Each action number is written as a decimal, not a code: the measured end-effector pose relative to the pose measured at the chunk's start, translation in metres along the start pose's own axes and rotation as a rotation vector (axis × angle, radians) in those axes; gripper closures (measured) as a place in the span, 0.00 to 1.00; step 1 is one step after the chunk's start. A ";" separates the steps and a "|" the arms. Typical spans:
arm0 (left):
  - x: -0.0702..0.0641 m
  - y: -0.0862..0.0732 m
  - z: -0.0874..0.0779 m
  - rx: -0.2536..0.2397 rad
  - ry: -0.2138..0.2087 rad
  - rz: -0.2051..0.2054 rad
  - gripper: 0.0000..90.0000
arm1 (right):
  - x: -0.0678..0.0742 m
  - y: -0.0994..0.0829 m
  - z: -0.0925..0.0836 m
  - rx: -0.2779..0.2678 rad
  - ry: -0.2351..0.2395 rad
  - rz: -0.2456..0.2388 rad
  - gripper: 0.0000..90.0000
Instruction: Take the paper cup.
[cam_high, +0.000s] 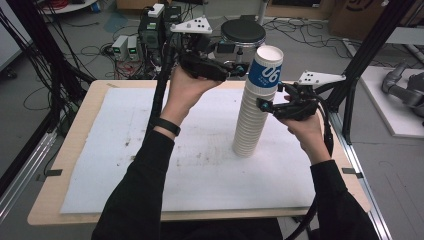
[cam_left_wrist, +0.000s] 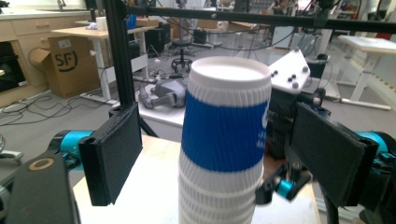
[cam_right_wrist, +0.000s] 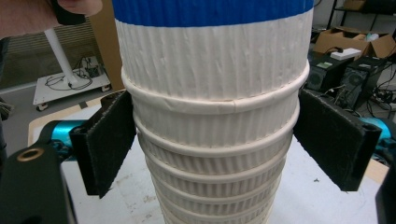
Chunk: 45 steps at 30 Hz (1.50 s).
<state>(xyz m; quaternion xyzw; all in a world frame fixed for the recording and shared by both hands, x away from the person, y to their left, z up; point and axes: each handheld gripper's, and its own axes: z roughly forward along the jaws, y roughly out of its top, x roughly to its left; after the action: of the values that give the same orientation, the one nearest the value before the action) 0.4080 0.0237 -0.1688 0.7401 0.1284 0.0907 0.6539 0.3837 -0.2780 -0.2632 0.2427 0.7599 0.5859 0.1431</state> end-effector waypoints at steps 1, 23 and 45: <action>0.001 0.001 0.003 -0.011 -0.004 -0.007 0.19 | 0.000 0.000 0.000 0.000 -0.001 -0.002 0.16; 0.003 0.012 0.059 0.004 -0.094 -0.046 0.17 | 0.000 0.000 -0.002 0.003 0.001 -0.005 0.16; 0.003 0.012 0.064 0.015 -0.134 -0.023 0.33 | 0.000 0.000 -0.002 0.006 0.000 -0.005 0.16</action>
<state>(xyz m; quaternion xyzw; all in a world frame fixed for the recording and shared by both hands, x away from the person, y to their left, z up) 0.4312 -0.0376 -0.1648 0.7478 0.0935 0.0326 0.6565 0.3824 -0.2798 -0.2629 0.2412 0.7623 0.5831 0.1437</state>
